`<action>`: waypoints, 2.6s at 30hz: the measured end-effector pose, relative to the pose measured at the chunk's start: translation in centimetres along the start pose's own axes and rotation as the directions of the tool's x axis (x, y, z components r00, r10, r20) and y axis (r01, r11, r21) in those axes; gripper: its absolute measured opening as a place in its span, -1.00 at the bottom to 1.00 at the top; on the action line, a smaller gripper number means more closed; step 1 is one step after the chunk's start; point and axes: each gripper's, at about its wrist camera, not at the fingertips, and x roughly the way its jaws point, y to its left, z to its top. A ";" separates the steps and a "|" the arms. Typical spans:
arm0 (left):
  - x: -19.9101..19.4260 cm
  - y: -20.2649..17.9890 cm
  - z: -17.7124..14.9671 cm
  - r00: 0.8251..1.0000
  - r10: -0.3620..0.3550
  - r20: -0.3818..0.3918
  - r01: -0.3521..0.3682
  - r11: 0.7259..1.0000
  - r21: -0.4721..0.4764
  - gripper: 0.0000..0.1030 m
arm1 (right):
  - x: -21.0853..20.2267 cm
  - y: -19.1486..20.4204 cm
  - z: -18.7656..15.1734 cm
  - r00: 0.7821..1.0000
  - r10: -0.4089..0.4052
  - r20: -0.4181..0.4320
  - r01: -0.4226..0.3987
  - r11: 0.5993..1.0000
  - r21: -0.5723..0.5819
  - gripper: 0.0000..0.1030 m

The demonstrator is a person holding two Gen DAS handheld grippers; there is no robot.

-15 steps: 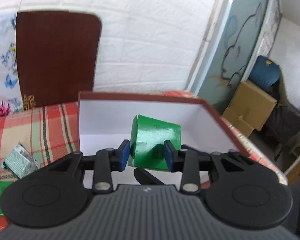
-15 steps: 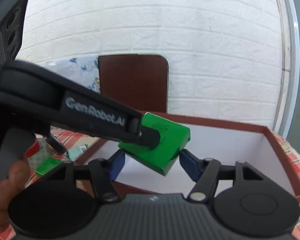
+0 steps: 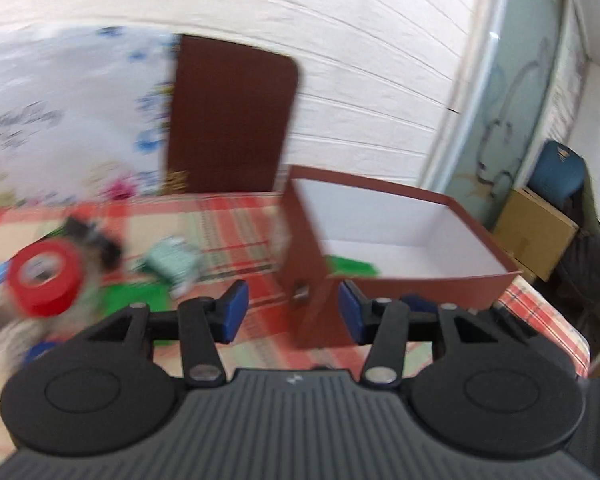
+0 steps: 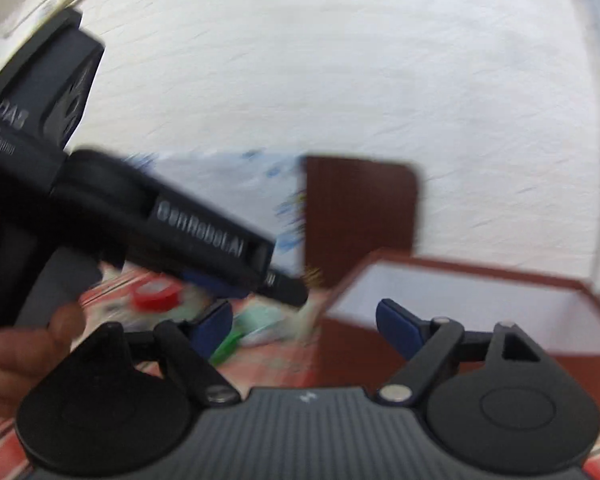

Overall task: Organize objects
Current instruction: 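Open the right gripper to drop the green box into the brown box, then grasp the blue tape roll on the tablecloth with the right gripper, then carry the blue tape roll into the brown box and release it, then grasp the green box on the tablecloth with the right gripper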

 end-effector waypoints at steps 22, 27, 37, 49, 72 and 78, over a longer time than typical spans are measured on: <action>-1.0 15.6 -3.8 0.973 0.162 -0.165 -0.201 0.944 -0.261 -0.19 | 12.4 12.5 -2.7 0.862 0.270 -0.430 -0.323 0.945 -0.054 0.15; 1.0 10.1 -5.0 0.968 0.025 -0.248 -0.070 0.982 -0.173 -0.30 | 5.5 9.4 -4.8 0.879 0.237 -0.414 -0.301 0.949 -0.097 0.15; 5.4 1.8 -6.4 0.921 0.016 -0.390 -0.016 1.000 0.004 -0.53 | -0.4 4.2 -5.7 0.923 0.112 -0.367 -0.148 0.987 -0.069 0.15; 9.5 -11.9 5.7 0.977 -0.110 -0.182 0.146 0.970 0.196 -0.57 | -3.5 -5.9 1.7 0.978 -0.208 -0.017 0.205 0.972 -0.118 0.15; 8.2 -5.8 2.8 0.994 -0.048 -0.097 0.063 0.985 0.158 -0.50 | -4.4 -11.0 0.9 0.962 -0.273 -0.014 0.273 0.954 0.125 0.26; 4.8 5.6 -3.2 0.965 0.201 -0.166 -0.192 0.979 0.069 -0.48 | -0.8 -3.9 0.1 0.990 -0.039 -0.137 0.056 0.991 0.120 0.24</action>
